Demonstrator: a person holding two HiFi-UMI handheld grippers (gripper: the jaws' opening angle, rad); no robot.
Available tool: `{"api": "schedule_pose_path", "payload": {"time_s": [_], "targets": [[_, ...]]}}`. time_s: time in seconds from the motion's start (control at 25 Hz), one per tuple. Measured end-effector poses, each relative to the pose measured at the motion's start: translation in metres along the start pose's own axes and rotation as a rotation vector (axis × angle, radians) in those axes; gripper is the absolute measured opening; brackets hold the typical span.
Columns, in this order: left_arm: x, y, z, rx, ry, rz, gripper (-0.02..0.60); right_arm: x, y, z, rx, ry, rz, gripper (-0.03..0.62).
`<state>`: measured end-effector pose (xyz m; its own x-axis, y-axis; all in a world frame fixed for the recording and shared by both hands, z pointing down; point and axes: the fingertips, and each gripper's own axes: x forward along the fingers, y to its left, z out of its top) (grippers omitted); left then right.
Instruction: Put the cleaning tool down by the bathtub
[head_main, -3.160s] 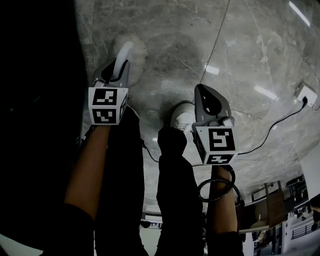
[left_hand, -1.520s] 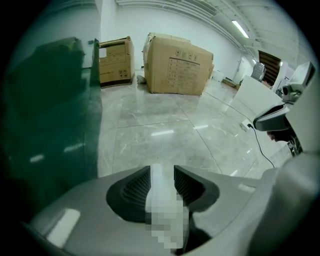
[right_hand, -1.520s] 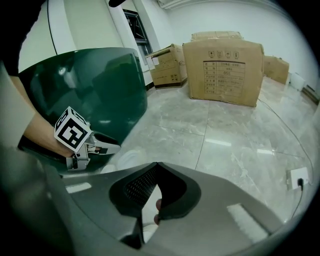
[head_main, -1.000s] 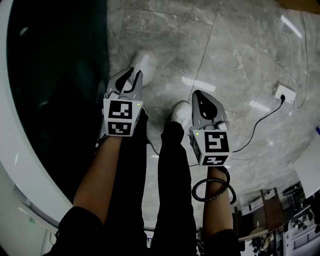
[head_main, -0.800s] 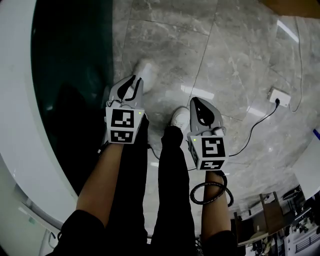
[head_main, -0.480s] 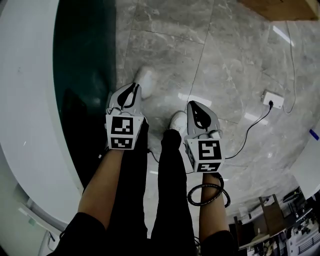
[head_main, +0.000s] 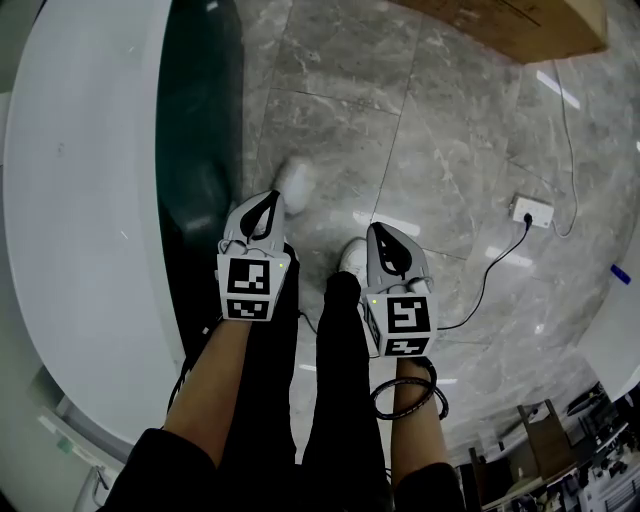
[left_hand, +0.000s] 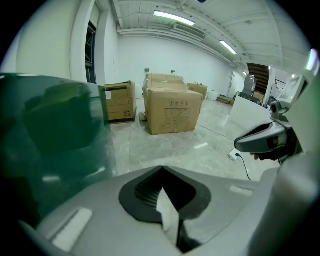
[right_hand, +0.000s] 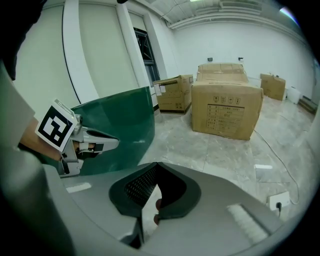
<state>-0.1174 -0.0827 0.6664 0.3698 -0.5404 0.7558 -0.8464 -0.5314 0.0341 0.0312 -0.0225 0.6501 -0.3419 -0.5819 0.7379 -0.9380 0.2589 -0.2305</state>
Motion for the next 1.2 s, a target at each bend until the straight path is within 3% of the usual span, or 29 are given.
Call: {"api": "schedule_pose_path", "payload": {"time_s": [1.2], "targets": [[-0.133,0.002,0.144,-0.022,-0.156,0.079,0.0,-0.111,0.024,0.159,-0.022,-0.218,-0.007,0.023]]}}
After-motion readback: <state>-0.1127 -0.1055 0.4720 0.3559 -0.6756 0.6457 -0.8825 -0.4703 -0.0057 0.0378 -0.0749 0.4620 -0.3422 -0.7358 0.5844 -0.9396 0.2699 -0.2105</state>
